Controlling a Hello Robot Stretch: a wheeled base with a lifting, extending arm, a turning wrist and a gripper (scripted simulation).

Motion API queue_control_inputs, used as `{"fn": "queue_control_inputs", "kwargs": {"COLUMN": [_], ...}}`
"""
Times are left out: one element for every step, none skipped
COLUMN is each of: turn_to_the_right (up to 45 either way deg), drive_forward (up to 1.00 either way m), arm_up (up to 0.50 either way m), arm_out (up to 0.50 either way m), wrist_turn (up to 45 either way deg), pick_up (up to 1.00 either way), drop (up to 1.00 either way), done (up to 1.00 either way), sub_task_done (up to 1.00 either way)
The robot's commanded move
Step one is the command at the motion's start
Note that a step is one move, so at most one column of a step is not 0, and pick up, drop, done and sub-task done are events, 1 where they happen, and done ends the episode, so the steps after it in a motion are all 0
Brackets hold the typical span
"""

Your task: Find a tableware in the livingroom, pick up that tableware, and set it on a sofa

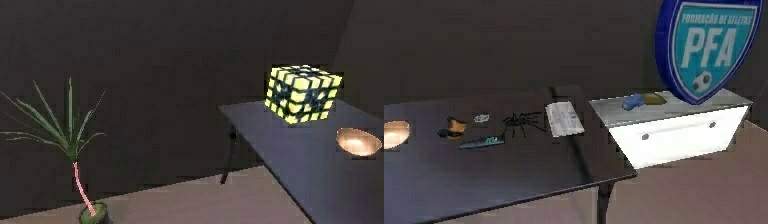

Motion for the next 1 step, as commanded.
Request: {"fn": "queue_control_inputs", "kwargs": {"turn_to_the_right": [12.0], "drive_forward": [0.0], "arm_up": [0.0], "arm_out": [0.0], "wrist_turn": [0.0], "pick_up": [0.0], "drop": [0.0], "done": [0.0], "sub_task_done": [0.0]}}
